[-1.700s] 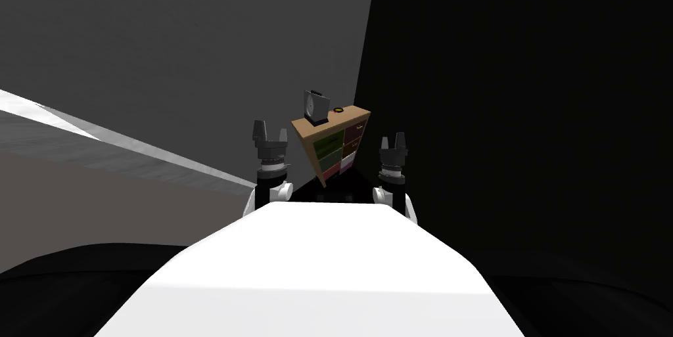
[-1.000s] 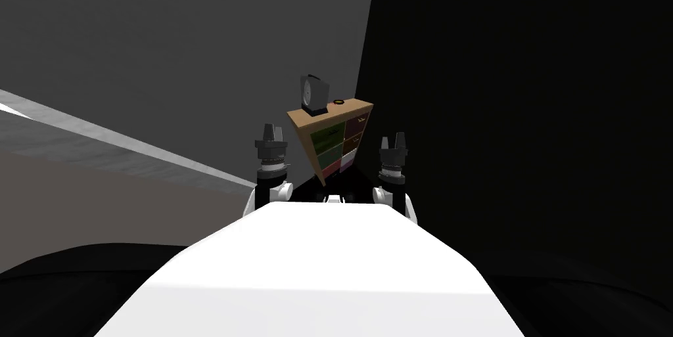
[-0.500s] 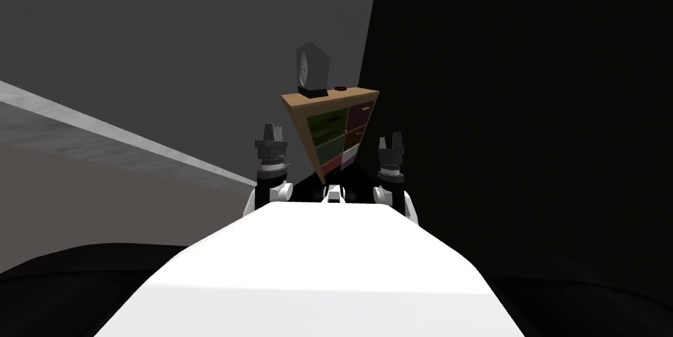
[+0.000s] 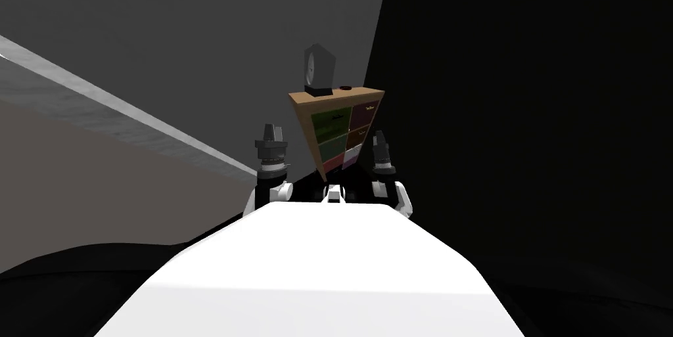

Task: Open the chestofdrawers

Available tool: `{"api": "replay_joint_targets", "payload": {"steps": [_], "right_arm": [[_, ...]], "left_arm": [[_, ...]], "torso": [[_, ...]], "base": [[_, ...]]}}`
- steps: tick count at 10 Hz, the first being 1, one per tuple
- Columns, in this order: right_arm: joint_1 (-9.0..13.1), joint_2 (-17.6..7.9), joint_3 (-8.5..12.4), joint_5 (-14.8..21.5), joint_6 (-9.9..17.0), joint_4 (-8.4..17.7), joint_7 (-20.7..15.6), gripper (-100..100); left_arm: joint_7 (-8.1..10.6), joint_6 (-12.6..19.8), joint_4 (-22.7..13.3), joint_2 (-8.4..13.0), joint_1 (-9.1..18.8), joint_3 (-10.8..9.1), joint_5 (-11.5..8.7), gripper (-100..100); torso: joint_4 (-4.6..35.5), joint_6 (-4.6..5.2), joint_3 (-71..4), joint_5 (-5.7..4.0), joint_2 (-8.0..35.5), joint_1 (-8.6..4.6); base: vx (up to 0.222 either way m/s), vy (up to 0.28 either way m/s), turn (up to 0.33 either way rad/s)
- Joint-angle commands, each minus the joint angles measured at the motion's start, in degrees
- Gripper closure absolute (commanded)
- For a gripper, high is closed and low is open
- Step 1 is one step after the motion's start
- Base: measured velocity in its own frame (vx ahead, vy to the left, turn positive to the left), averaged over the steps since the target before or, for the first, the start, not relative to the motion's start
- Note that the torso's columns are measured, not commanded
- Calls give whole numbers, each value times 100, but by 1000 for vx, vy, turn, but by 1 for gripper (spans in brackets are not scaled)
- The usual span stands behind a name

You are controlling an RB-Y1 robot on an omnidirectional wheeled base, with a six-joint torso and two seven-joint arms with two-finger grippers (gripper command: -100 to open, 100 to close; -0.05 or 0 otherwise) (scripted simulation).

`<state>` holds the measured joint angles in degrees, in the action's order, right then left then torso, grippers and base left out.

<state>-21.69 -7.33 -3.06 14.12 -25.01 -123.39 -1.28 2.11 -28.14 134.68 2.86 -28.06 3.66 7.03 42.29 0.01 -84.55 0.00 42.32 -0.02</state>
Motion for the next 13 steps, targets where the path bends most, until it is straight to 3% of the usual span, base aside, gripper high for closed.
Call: {"api": "replay_joint_targets", "payload": {"steps": [1, 5, 6, 7, 10, 11, 12, 13], "right_arm": [[333, -60, 30, 368, 192, 329, -360, -100], [1011, -102, 68, 1072, 661, 958, -1032, -100], [1084, -102, 68, 1121, 661, 958, -1051, -100], [1308, -114, 83, 1358, 830, 1184, -1301, -100], [1628, -129, 98, 1673, 1003, 1416, -1558, -100], [1879, -147, 114, 1902, 1179, 1653, -1798, -100], [1907, -147, 114, 1957, 1179, 1653, -1820, -100], [2147, -171, 130, 2181, 1356, 1894, -2049, -100]], "left_arm": [[0, 0, 0, 0, 0, 0, 0, 0], [0, 0, 0, 0, -1, 0, 0, 0], [0, 0, 0, 0, 0, 0, 0, 0], [0, 0, 0, 0, -1, 0, 0, 0], [0, 0, 0, 0, 0, 0, 0, 0], [0, 0, 0, 0, -1, 0, 0, 0], [0, 0, 0, 0, 0, 0, 0, 0], [0, 0, 0, 0, -1, 0, 0, 0]], "torso": [[-1, 0, 0, -2, -2, -5], [-1, 3, -3, 1, -5, 3], [-2, -2, -4, 1, -7, 5], [-2, 2, -5, 1, -8, 5], [-1, -3, -3, 0, -5, 2], [-1, 2, -1, 1, -2, 4], [1, -2, 2, 0, 4, 2], [0, 2, 1, 0, 0, 1]], "base": [[-50, -44, 63], [-52, -30, 141], [-35, -18, 79], [-46, -29, 131], [-41, -25, 115], [-68, -29, 167], [-57, -26, 92], [-47, -23, 151]]}}
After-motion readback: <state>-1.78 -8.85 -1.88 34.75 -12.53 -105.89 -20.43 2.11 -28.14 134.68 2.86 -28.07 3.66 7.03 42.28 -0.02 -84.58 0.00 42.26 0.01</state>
